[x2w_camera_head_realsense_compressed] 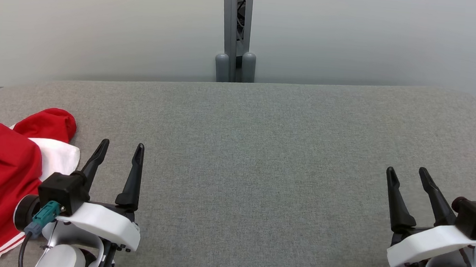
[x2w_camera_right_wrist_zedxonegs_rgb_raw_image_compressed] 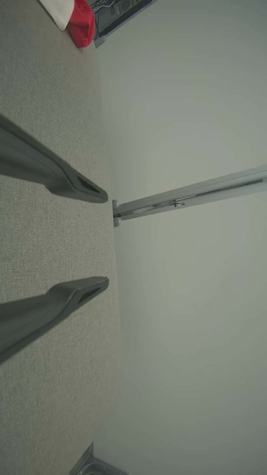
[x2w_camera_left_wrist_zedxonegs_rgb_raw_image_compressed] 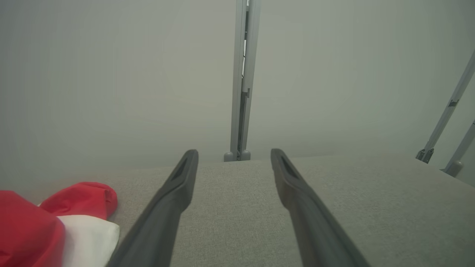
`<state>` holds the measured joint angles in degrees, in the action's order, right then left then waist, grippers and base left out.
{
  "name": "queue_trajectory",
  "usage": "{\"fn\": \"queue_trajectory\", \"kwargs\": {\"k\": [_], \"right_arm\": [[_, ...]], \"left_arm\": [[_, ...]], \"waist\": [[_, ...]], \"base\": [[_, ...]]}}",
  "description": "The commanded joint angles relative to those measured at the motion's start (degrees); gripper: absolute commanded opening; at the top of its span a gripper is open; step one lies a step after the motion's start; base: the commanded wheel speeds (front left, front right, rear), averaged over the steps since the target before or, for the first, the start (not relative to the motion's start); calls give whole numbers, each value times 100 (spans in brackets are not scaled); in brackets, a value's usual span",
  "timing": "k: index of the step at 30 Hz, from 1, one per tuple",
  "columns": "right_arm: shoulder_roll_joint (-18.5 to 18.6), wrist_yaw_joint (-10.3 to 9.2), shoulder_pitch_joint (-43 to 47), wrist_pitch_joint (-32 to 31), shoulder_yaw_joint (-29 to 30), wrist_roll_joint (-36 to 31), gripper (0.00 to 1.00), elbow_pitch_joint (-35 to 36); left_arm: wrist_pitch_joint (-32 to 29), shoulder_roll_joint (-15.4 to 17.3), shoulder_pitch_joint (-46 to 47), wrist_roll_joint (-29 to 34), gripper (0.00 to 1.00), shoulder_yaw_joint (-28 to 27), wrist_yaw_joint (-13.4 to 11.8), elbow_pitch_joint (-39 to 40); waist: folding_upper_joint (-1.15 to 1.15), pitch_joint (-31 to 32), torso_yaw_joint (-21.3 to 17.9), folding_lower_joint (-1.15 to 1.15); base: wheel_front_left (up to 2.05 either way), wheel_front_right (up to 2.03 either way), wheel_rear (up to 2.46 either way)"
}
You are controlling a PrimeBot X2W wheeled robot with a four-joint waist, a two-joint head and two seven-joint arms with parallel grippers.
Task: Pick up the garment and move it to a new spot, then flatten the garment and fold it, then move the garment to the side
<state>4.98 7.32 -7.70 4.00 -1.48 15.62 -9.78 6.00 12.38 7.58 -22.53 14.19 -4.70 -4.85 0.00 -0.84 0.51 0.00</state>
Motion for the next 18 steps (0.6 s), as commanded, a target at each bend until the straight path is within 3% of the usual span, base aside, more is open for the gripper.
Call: {"fn": "queue_trajectory", "kwargs": {"k": [1, 18], "right_arm": [[9, 23, -21, 64, -19, -102, 100, 86], [-135, 25, 217, 326, -31, -559, 100, 244]], "left_arm": [[-19, 64, 48, 127, 100, -1, -46, 21], [-233, 95, -53, 694, 100, 23, -203, 61]], "waist": [[0, 1, 2, 0], [0, -4, 7, 0]], "base": [[0, 0, 0], [0, 0, 0]]}}
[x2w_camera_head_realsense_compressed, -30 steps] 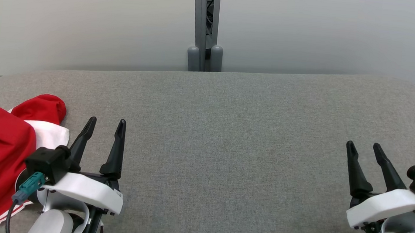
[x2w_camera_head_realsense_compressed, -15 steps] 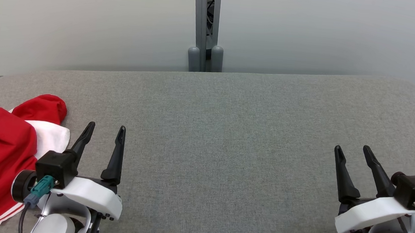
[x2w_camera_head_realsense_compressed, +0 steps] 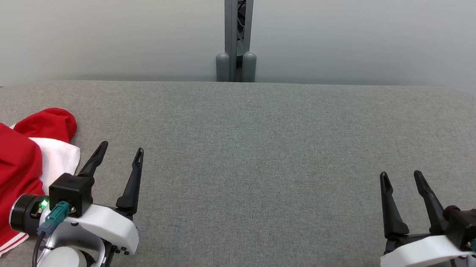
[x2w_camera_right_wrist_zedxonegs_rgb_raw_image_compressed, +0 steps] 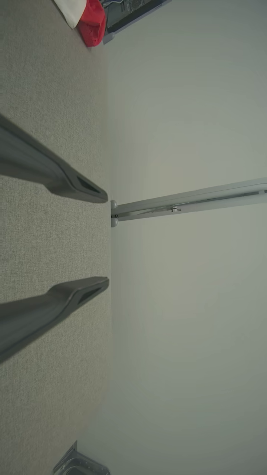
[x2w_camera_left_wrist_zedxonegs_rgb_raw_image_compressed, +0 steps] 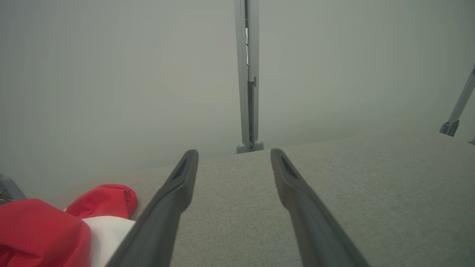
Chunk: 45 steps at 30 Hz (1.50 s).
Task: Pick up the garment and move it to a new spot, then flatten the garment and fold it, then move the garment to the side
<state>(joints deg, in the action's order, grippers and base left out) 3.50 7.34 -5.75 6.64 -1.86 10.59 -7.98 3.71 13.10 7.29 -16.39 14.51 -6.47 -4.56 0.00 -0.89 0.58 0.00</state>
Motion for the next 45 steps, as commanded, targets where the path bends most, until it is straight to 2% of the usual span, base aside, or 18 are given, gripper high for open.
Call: {"fn": "queue_trajectory", "kwargs": {"k": [1, 21, 28, 45], "right_arm": [[7, 23, 26, 85, 9, -85, 100, 74], [-57, 20, 179, 466, -137, -644, 100, 245], [-50, 20, 165, 435, -36, -435, 100, 174], [-50, 20, 113, 411, 23, -296, 100, 77]], "left_arm": [[-13, 22, -33, 104, 100, -14, -41, 35], [-141, 69, -82, 604, 100, -69, -264, 140], [-150, -34, -131, 317, 100, -140, -240, 139], [-136, -10, -64, 223, 100, -112, -311, 88]], "waist": [[0, -1, 0, 0], [0, -30, 62, 0], [0, -26, 66, 0], [0, -35, 142, 0]], "base": [[0, 0, 0], [0, 0, 0], [0, 0, 0], [0, 0, 0]]}}
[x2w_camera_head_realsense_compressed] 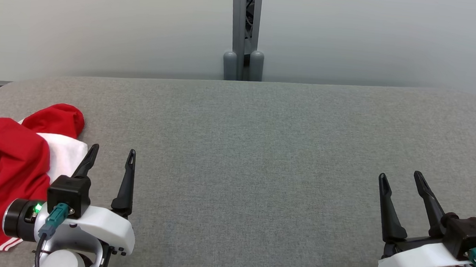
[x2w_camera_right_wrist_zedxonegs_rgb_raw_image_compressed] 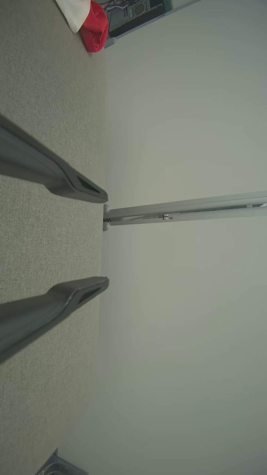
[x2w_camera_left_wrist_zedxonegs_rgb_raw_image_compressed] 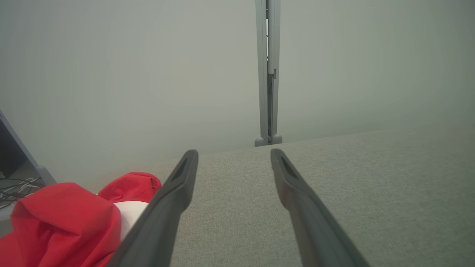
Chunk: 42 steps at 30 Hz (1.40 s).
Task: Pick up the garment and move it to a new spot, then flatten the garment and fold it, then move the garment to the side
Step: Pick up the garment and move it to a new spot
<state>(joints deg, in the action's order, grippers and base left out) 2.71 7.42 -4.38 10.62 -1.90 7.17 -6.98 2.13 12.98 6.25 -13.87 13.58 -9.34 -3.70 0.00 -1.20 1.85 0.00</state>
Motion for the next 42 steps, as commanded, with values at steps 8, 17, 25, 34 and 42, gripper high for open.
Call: {"fn": "queue_trajectory", "kwargs": {"k": [8, 17, 25, 34, 42], "right_arm": [[29, 13, -99, -43, -179, 60, 100, -41], [34, 13, -222, -1, -451, 233, 100, -124], [36, 13, -356, 37, -672, 389, 100, -219], [37, 13, -402, 38, -790, 441, 100, -333], [36, 13, -439, 51, -787, 449, 100, -378]], "left_arm": [[34, -59, 148, -163, 100, -55, -51, -46], [144, -91, 109, -260, 100, -138, -143, -125], [209, -104, 21, -345, 100, -232, -241, -123], [274, -64, -61, -439, 100, -311, -294, -154], [295, -55, -42, -450, 100, -286, -338, -168]], "waist": [[0, -46, 389, 0], [0, -88, 1132, 0], [0, -134, 1667, 0], [0, -120, 2026, 0], [0, -122, 2045, 0]], "base": [[0, 0, 0], [0, 0, 0], [0, 0, 0], [0, 0, 0], [0, 0, 0]]}}
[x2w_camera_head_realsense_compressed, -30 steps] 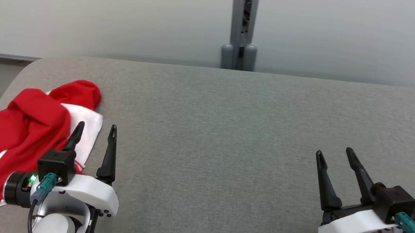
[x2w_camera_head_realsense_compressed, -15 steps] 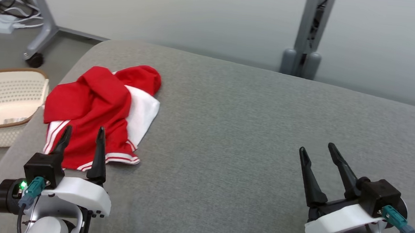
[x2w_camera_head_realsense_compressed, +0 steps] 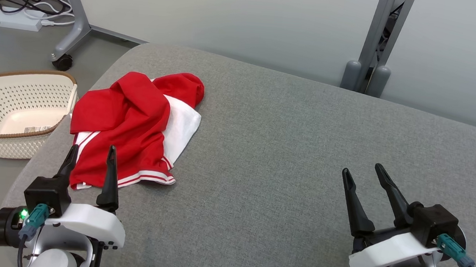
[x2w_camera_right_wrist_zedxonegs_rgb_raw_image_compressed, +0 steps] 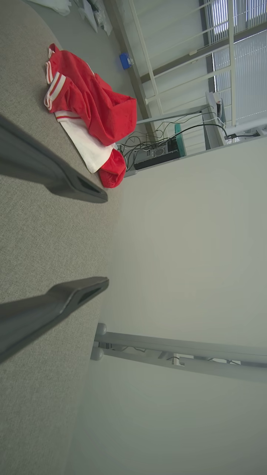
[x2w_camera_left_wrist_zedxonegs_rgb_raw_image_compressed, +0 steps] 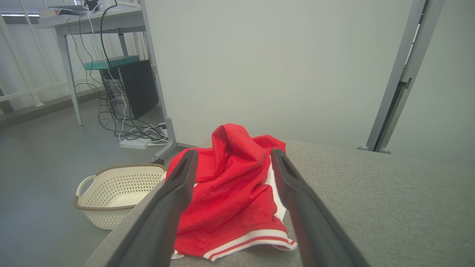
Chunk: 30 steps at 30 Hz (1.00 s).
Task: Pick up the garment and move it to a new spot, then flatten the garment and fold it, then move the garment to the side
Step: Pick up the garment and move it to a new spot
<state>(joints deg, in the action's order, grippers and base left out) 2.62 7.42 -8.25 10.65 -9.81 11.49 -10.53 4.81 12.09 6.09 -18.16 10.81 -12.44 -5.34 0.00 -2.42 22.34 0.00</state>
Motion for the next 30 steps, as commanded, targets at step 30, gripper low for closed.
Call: {"fn": "queue_trajectory", "kwargs": {"k": [30], "right_arm": [[45, 13, -334, -195, 169, -213, 100, 311]], "left_arm": [[-1986, 756, 2450, -899, 100, -190, 844, -1243]], "waist": [[0, -946, -863, 0]], "base": [[0, 0, 0]]}}
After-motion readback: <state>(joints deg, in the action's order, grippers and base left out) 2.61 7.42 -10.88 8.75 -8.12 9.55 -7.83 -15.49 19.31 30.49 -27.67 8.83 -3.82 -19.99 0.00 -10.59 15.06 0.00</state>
